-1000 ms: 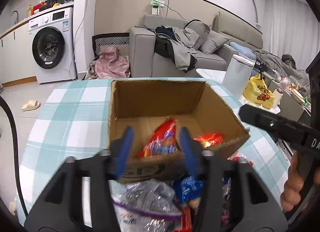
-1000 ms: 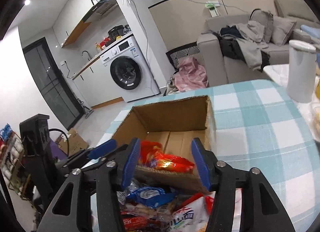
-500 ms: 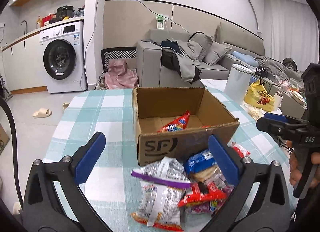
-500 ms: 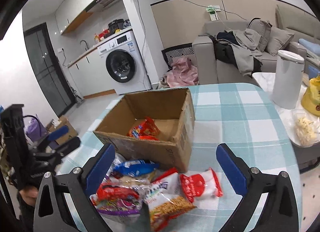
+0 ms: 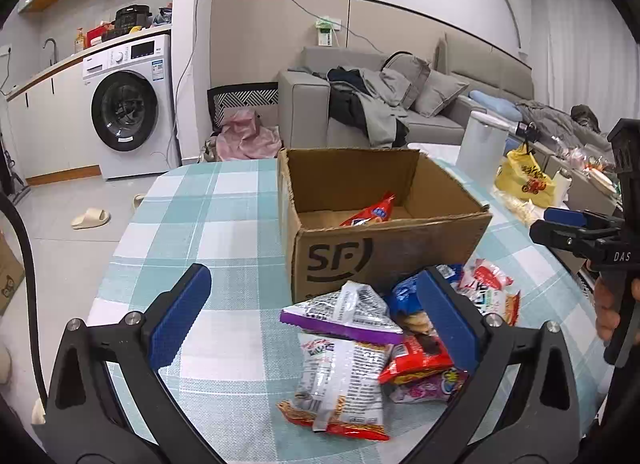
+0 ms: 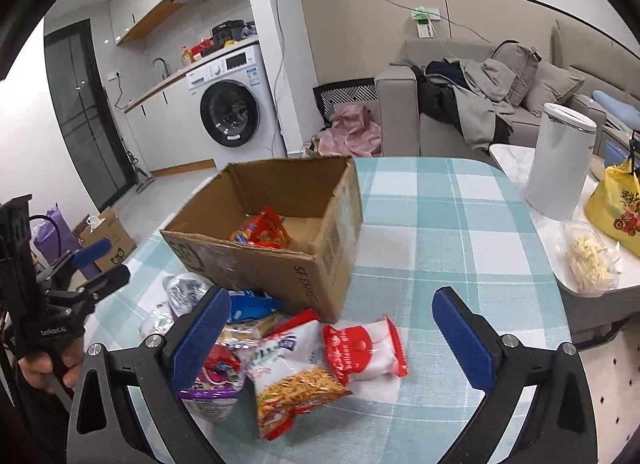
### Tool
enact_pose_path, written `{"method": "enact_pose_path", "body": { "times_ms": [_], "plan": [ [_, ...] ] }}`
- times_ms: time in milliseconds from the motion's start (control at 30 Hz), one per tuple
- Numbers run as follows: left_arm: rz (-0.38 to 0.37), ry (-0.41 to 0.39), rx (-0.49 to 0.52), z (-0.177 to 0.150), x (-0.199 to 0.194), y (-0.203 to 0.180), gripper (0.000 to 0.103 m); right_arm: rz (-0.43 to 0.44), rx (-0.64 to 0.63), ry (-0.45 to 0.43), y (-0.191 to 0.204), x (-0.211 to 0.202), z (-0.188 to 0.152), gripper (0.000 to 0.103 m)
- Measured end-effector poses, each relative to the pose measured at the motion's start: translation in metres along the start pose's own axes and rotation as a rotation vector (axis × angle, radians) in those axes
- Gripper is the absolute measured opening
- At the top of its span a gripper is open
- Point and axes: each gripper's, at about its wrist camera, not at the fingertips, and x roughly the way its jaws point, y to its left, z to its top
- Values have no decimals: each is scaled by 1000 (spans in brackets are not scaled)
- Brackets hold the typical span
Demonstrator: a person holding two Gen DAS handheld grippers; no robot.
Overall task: Organize snacks
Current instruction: 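Reach the left tool to the white noodle-snack bag while the right tool reaches the red-and-white balloon bag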
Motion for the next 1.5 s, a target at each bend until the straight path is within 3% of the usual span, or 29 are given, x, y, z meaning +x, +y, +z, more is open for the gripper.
{"method": "enact_pose_path", "body": {
  "times_ms": [333, 633, 1167, 1333, 1500],
  "plan": [
    [22, 32, -32, -1, 14, 11, 102, -100, 43, 111, -29, 31, -9, 103],
    [33, 94, -36, -25, 25, 14, 102, -149, 36, 194, -34, 58, -21, 103],
    [15, 202, 32, -42, 55, 7, 102, -110, -4, 297, -23, 80, -38, 103],
    [4, 237, -14, -44, 64, 15, 102, -99, -3, 304, -24, 81, -40, 103],
    [-6, 249, -30, -47, 70, 22, 102, -141, 5, 311, -30, 85, -41, 103]
  ]
}}
